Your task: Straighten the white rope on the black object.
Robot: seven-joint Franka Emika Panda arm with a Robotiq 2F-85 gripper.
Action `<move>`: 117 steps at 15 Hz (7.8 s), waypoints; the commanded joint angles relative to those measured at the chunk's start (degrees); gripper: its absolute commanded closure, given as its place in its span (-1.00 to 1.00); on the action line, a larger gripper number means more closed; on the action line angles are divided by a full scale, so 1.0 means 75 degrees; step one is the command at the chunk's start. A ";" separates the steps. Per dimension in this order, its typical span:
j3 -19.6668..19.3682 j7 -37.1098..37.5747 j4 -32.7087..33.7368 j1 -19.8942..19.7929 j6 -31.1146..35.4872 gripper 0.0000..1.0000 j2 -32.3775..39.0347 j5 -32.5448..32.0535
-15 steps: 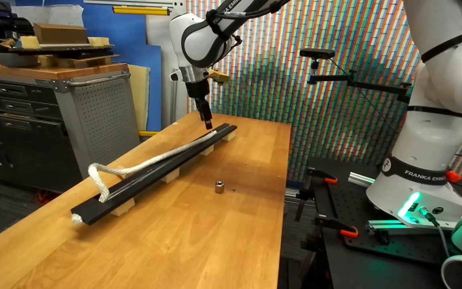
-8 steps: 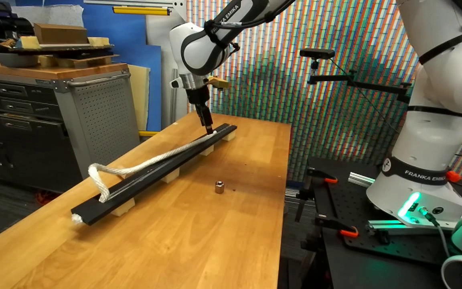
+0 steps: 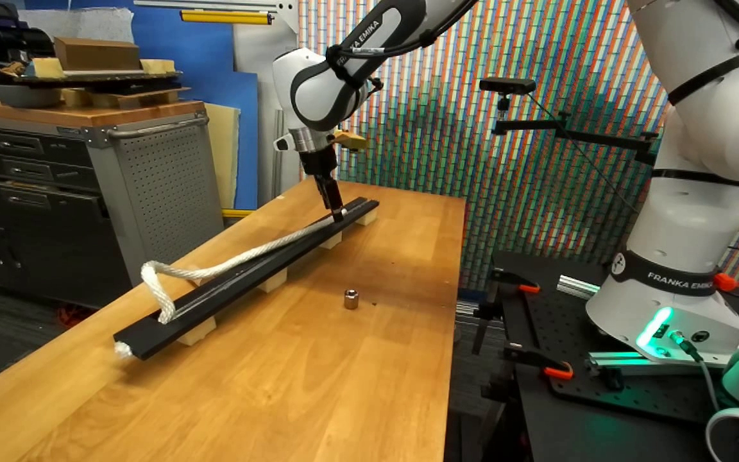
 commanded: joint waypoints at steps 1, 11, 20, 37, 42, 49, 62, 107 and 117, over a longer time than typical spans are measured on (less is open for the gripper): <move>0.0036 -0.0115 0.0252 -0.0071 -0.0022 -1.00 0.0272 -0.0095; 0.0042 -0.0044 0.0557 -0.0088 -0.0065 0.20 0.0390 -0.0034; -0.0033 0.0037 0.0541 -0.0072 0.0209 0.92 0.0333 -0.0150; -0.0282 -0.0694 0.0017 -0.0652 0.1068 0.93 -0.0283 -0.0293; -0.0551 -0.0623 -0.0100 -0.0740 0.1364 0.93 -0.0573 -0.0365; -0.0895 -0.0484 -0.0748 -0.0876 0.1874 0.93 -0.1092 -0.0545; -0.0529 -0.0893 -0.1610 -0.0847 0.2050 0.93 -0.1036 -0.0273; -0.0505 -0.3976 -0.0986 -0.1341 0.2427 0.93 -0.0389 -0.0197; -0.0486 -0.4262 -0.1112 -0.1469 0.2543 -0.37 -0.0478 -0.0182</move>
